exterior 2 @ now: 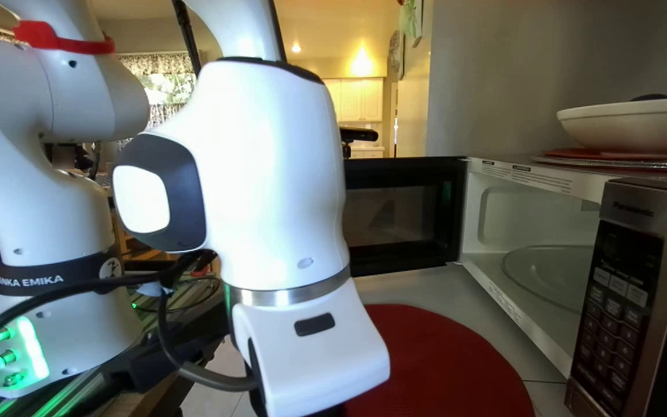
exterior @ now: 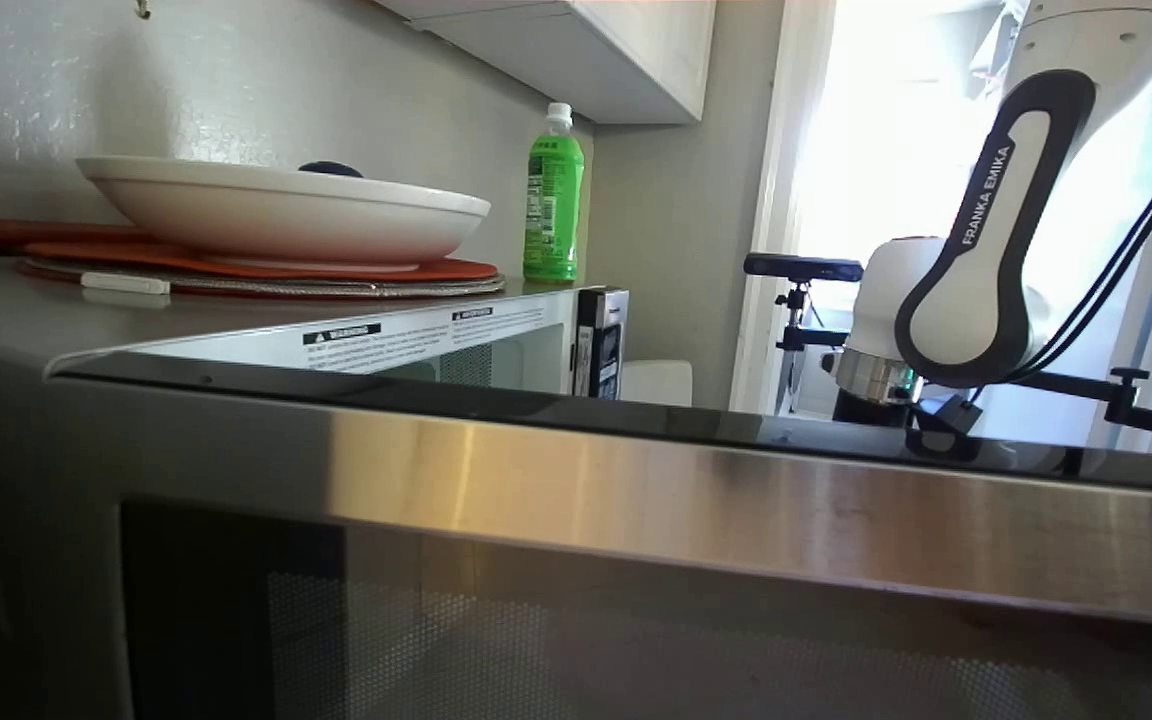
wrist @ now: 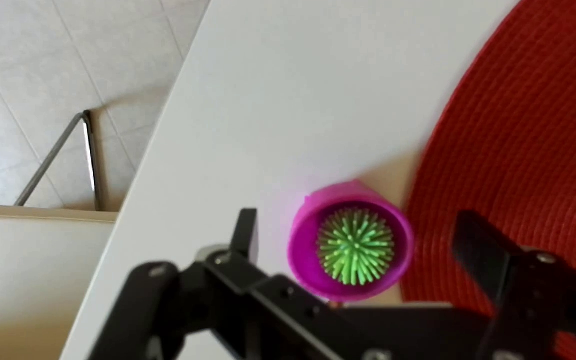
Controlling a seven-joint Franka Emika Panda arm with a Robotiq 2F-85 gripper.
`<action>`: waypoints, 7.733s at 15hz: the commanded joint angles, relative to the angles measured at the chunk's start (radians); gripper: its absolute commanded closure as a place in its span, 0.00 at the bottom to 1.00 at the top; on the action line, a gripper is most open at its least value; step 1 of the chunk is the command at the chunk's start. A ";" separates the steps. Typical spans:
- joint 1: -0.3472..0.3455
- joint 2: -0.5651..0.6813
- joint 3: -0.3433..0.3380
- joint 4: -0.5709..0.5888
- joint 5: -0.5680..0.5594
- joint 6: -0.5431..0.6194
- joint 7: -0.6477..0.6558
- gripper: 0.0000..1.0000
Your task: Pick up the cup from the counter and put it in the oven
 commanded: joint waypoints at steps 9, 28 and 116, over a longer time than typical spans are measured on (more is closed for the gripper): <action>-0.124 0.091 0.080 0.071 0.010 0.017 -0.079 0.00; -0.128 -0.002 0.139 0.050 0.010 -0.064 -0.062 0.64; 0.444 0.335 0.170 0.566 -0.108 0.396 0.021 0.64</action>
